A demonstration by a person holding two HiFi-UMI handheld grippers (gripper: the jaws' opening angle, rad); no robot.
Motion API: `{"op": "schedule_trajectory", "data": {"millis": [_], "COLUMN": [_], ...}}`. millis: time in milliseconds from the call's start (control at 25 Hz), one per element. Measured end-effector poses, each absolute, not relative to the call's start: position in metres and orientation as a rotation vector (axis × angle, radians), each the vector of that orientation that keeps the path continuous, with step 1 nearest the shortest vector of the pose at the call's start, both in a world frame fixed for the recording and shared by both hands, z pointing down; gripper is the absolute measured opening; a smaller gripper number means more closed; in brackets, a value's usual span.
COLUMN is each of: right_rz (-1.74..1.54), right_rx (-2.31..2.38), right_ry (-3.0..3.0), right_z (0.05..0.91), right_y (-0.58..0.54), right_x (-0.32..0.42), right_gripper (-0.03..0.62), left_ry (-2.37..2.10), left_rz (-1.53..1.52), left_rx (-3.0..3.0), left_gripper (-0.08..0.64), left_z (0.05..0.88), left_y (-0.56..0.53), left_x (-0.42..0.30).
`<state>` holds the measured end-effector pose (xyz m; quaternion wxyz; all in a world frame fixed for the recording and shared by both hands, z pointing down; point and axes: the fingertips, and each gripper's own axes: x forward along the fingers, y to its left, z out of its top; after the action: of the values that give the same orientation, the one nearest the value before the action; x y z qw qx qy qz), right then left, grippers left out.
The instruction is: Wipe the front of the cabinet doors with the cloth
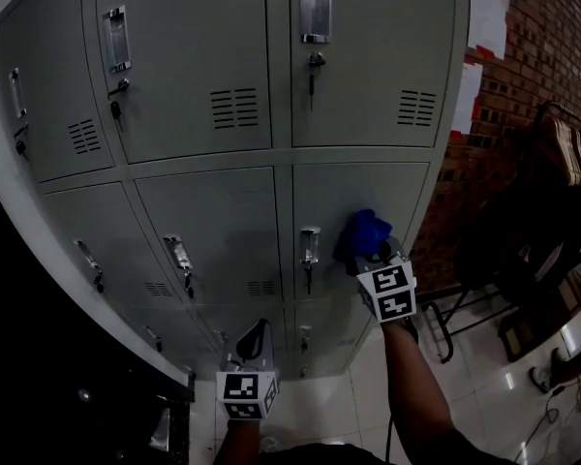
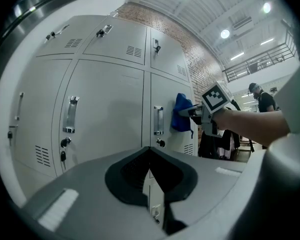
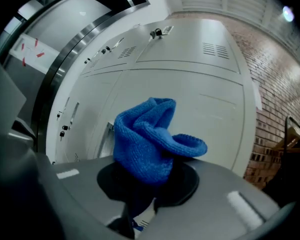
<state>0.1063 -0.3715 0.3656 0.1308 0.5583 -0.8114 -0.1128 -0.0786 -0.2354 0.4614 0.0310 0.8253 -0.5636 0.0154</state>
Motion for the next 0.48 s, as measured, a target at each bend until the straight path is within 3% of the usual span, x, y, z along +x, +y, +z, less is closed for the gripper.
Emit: {"op": "schedule_trajectory", "data": {"millis": [480], "right_rz": [-0.251], "right_rx": [1.775], "right_ry": [-2.134], "right_z": [0.386], "right_y": [-0.379], "right_x": [0.227], "right_gripper": [0.072], "left_ry": [-1.718], "left_rz": [0.046], "left_rx": [2.576], "left_gripper": [0.009], "left_z": [0.460], "left_y": [-0.234], "left_x": [-0.068]}}
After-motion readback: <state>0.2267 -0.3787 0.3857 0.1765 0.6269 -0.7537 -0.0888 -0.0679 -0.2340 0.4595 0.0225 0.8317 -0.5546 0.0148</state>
